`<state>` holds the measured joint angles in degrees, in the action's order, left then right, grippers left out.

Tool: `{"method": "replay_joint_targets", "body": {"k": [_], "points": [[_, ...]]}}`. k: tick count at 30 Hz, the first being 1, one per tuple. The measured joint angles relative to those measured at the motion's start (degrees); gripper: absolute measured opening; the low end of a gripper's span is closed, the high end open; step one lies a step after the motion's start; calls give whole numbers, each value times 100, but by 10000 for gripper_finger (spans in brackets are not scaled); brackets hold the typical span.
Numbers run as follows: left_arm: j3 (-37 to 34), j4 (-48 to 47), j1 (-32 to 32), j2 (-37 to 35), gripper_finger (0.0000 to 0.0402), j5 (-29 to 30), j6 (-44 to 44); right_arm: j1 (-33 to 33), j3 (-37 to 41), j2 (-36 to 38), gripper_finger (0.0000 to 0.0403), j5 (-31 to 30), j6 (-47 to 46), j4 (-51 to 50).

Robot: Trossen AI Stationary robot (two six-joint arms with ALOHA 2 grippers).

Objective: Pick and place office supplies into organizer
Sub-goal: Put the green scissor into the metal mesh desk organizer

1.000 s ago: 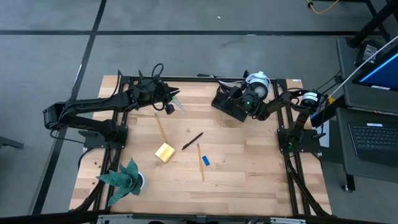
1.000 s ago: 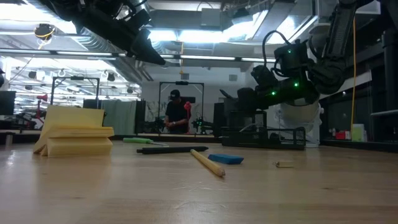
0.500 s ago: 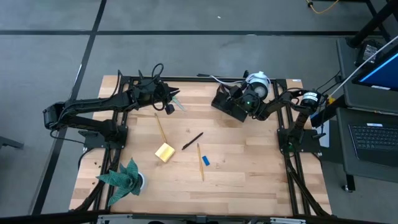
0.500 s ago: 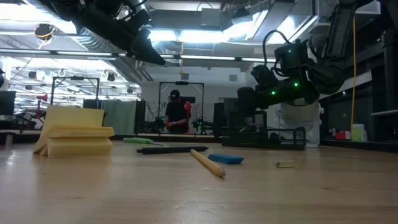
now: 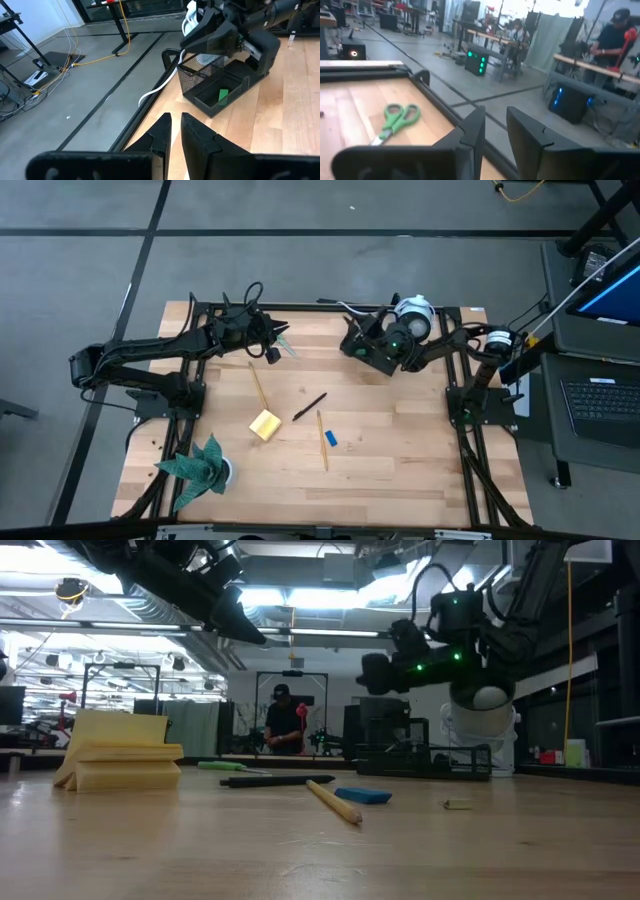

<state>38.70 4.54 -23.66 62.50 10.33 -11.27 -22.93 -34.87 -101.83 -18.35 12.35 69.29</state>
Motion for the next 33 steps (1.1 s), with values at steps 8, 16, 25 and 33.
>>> {"method": "replay_joint_targets", "body": {"k": [8, 16, 25, 33], "points": [[0, -2, 0, 0, 34, 0, 0, 359, -40, 636, 64, 57, 66, -567], [0, -277, 0, 0, 33, 0, 122, 767, -38, 1286, 10, 60, 318, -1803], [2, -815, 0, 0, 35, 31, 934, 1086, -35, 1467, 20, 64, 335, -2337], [26, -1381, -255, 6, 60, 774, 2210, 1105, -33, 1461, 20, 64, 320, -2556]]}}
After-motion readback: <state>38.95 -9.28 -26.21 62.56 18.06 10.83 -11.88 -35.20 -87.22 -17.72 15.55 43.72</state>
